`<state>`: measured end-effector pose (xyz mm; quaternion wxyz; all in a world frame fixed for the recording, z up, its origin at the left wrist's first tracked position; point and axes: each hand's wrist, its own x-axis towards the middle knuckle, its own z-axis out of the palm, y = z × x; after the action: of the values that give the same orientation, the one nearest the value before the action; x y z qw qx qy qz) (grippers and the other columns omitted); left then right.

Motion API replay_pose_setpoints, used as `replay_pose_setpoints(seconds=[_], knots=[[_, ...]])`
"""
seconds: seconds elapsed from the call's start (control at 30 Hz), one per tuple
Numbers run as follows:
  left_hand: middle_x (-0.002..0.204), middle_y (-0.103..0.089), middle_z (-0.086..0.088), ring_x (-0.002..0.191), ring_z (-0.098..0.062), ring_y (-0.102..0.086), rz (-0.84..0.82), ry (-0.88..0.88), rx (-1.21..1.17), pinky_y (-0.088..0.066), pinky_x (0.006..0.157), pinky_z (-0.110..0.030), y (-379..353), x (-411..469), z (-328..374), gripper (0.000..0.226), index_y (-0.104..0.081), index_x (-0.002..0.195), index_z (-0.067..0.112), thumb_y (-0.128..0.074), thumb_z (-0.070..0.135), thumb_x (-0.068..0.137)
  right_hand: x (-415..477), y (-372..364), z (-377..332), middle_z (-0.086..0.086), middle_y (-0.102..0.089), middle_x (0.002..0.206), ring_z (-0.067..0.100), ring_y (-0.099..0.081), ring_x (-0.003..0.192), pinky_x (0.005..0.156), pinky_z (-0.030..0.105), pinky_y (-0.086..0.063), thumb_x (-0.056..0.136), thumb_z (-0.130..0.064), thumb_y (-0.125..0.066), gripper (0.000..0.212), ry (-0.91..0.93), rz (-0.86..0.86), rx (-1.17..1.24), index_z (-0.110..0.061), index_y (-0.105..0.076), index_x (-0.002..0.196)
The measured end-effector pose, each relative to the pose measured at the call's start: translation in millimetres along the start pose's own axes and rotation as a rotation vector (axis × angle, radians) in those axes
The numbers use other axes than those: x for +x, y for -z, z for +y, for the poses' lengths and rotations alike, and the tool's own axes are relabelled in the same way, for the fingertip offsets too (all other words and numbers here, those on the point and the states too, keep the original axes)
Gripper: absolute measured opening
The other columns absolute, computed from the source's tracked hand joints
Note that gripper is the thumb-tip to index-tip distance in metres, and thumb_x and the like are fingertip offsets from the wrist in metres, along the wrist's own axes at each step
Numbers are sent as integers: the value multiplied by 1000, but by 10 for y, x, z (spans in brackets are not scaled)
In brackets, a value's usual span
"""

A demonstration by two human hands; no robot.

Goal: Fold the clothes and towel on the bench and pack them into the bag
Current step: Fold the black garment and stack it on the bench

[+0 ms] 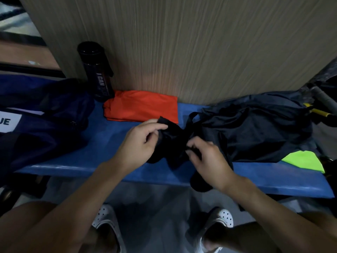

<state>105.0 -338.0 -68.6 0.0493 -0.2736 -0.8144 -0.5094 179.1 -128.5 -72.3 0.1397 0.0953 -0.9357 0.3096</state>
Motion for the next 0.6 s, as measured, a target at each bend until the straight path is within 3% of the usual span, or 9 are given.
replay_pose_setpoints(seconds=[0.07,0.13,0.27,0.37,0.43,0.5,0.6], knots=[[113,-66,10,111,-5,-60,-50,-15,-65,-42,97,-15,-25,13,66,33,-72,112,12,-65,32,87,187,105,-75,-7,-64,76,4,-59,71,68,19,-44,89,-2,-63,11,10,34,122,-12,-61,90],[108,-67,8,106,-10,-63,-72,-32,-81,-46,94,-19,-69,19,95,40,-73,109,14,-72,42,79,354,170,-147,-15,-61,77,-3,-58,75,73,14,-42,91,-1,-62,17,20,46,237,-18,-61,89],[86,-69,4,82,-11,-65,69,-49,-107,-50,75,-29,-123,82,112,13,-74,87,10,-72,22,83,526,206,-202,-9,-62,79,4,-58,77,75,20,-46,91,-7,-64,9,-2,16,349,-16,-65,89],[82,-68,6,77,-9,-63,129,-21,-132,-48,73,-25,-108,119,95,10,-73,82,10,-68,17,86,448,161,-106,-7,-66,89,5,-62,87,82,20,-47,90,-14,-64,14,-72,17,349,-21,-65,103],[81,-69,6,78,-10,-64,122,2,-131,-48,74,-24,-101,114,93,8,-73,82,10,-67,13,88,310,150,24,-6,-66,92,8,-63,87,83,26,-48,90,-7,-62,22,-168,96,284,-21,-64,107],[82,-69,6,79,-10,-64,109,19,-120,-48,75,-22,-98,102,93,10,-73,82,11,-68,6,89,157,164,174,-5,-62,96,16,-61,93,87,38,-49,87,-3,-62,26,-289,140,68,-19,-65,107],[84,-69,5,83,-11,-65,88,3,-100,-49,78,-21,-87,107,98,10,-74,85,10,-68,1,88,-32,205,297,0,-54,114,25,-52,113,97,49,-43,88,-22,-69,39,-525,93,-206,-18,-54,124]])
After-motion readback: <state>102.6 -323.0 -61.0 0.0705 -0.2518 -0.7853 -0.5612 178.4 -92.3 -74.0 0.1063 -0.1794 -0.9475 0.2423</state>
